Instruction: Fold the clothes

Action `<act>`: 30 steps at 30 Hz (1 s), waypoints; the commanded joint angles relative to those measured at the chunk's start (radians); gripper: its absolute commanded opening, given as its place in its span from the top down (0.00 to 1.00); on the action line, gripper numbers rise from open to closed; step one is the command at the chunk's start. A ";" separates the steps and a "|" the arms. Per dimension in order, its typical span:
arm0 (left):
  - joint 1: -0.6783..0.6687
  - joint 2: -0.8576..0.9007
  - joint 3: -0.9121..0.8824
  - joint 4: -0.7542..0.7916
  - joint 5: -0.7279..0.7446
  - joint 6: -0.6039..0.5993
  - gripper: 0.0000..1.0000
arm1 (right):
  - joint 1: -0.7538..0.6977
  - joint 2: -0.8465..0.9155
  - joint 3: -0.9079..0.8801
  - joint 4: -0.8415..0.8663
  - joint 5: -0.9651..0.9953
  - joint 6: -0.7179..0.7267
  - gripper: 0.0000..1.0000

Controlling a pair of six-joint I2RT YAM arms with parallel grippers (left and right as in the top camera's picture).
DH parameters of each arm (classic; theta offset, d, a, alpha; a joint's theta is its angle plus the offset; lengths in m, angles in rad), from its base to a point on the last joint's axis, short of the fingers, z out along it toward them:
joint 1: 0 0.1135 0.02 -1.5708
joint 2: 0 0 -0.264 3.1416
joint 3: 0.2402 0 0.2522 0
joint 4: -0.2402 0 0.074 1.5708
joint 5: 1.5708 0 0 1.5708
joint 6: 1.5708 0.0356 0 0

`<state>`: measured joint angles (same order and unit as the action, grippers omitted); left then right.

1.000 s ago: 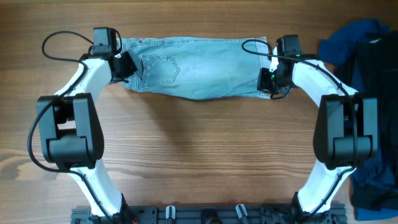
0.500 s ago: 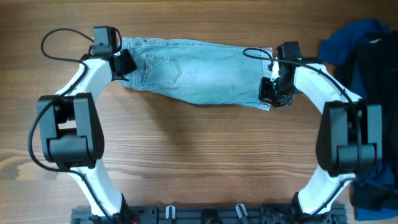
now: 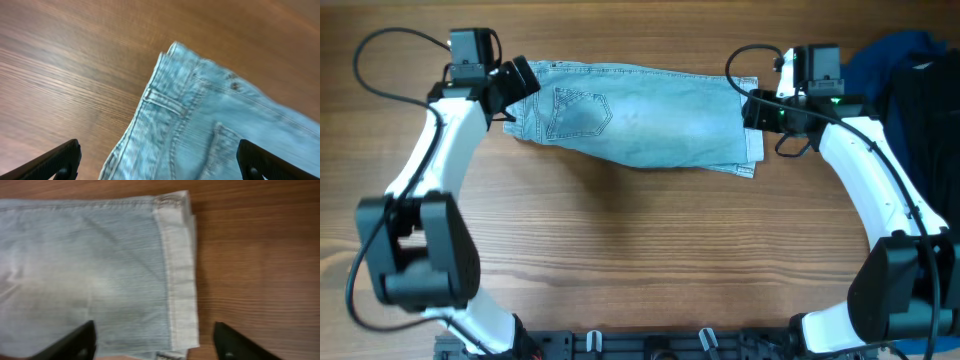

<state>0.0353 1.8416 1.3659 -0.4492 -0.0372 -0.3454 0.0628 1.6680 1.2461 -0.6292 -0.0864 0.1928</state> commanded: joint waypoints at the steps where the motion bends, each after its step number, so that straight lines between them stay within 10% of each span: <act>1: -0.001 -0.078 -0.002 -0.035 0.018 -0.002 0.02 | -0.043 0.003 0.006 -0.011 0.064 -0.007 0.16; 30: -0.001 0.070 -0.005 -0.091 0.230 -0.035 0.00 | -0.215 0.417 0.003 0.106 -0.473 -0.189 0.27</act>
<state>0.0353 1.9022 1.3655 -0.5404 0.1776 -0.3721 -0.1562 2.0048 1.2552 -0.5442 -0.4484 -0.0166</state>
